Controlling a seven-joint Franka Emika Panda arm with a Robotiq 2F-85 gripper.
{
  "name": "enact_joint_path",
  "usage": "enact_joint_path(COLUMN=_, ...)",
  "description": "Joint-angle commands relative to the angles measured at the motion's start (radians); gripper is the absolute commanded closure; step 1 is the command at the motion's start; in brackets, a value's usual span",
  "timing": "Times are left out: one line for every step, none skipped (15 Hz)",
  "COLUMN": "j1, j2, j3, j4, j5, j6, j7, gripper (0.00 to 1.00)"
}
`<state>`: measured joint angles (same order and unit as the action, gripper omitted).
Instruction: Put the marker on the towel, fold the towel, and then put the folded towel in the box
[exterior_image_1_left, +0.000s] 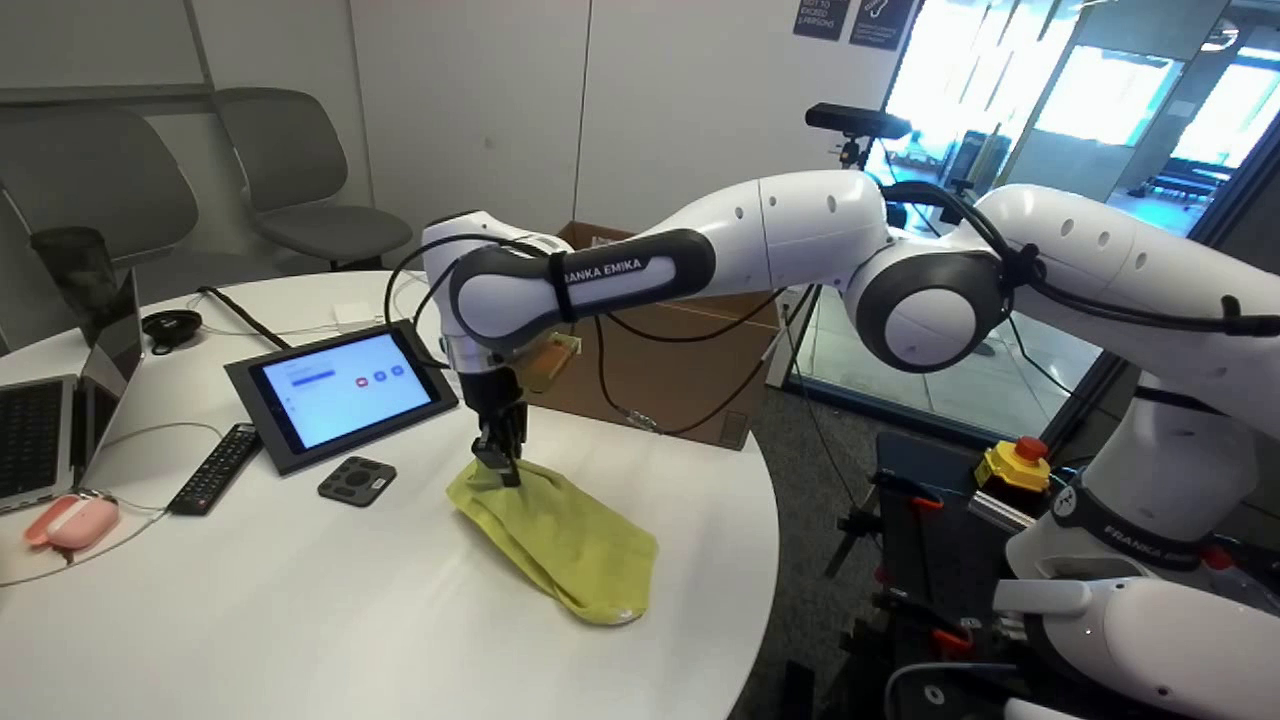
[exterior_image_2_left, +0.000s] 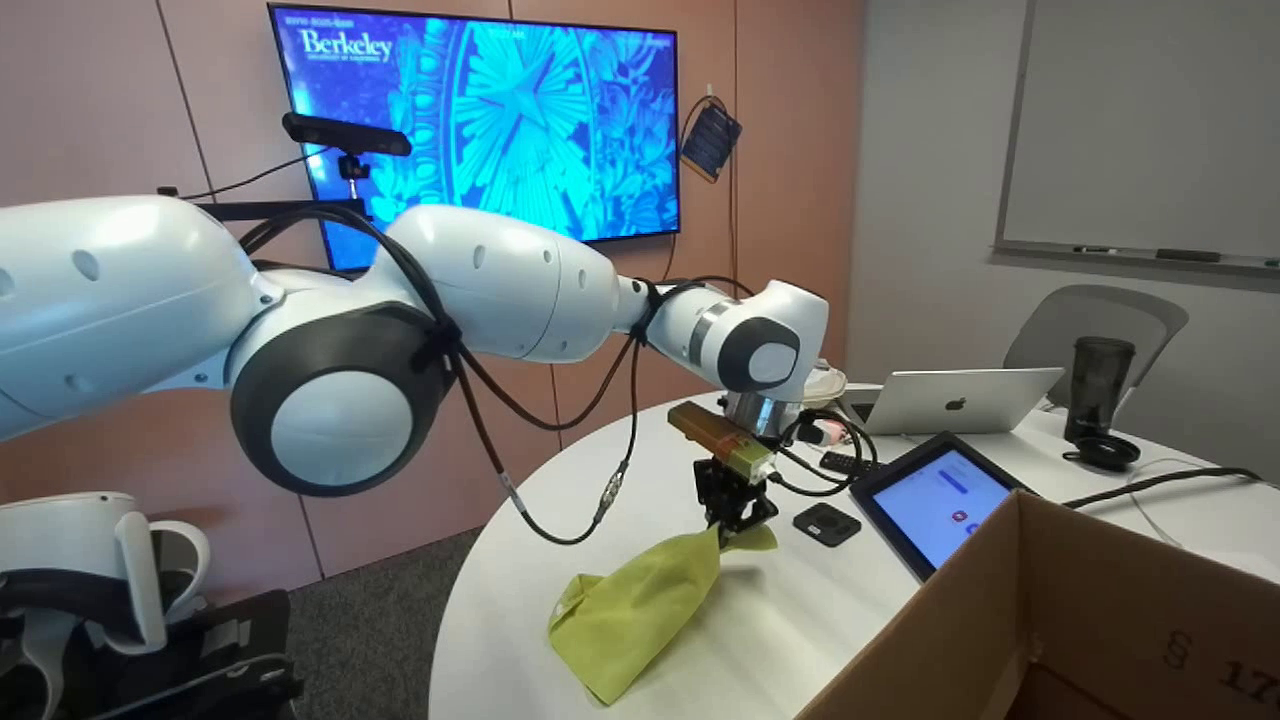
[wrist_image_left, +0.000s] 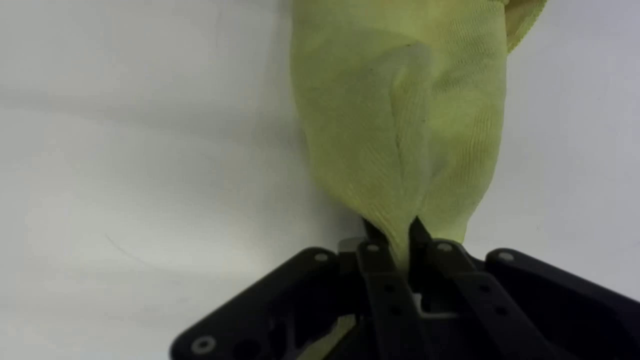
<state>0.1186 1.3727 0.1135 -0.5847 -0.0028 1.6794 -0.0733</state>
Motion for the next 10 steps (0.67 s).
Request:
enact_joint_path(j1=-0.036, j2=-0.038, j3=0.03, j4=-0.074, j5=0.035, j6=-0.014, j7=-0.022, gripper=0.86)
enact_joint_path(j1=-0.038, j2=-0.038, j3=0.034, j4=-0.095, j5=0.037, j6=0.003, j7=-0.025, gripper=0.85)
enact_joint_path(j1=-0.043, j2=-0.041, j3=0.038, j4=-0.121, j5=0.036, j6=0.018, j7=-0.033, gripper=0.86)
enact_joint_path(j1=-0.046, j2=-0.047, j3=0.038, j4=-0.15, j5=0.035, j6=0.035, j7=-0.032, gripper=0.86)
enact_joint_path(j1=-0.044, j2=-0.054, j3=0.038, j4=-0.183, j5=0.032, j6=0.056, j7=-0.029, gripper=0.86)
enact_joint_path(j1=-0.051, j2=-0.068, j3=0.042, j4=-0.219, j5=0.036, j6=0.069, j7=-0.03, gripper=0.86)
enact_joint_path(j1=-0.062, j2=-0.088, j3=0.047, j4=-0.258, j5=0.044, j6=0.083, j7=-0.027, gripper=0.86)
enact_joint_path(j1=-0.072, j2=-0.112, j3=0.051, j4=-0.303, j5=0.052, j6=0.105, j7=-0.023, gripper=0.86)
enact_joint_path(j1=-0.082, j2=-0.142, j3=0.051, j4=-0.356, j5=0.061, j6=0.126, j7=-0.016, gripper=0.86)
enact_joint_path(j1=-0.1, j2=-0.174, j3=0.058, j4=-0.401, j5=0.076, j6=0.145, j7=-0.015, gripper=0.86)
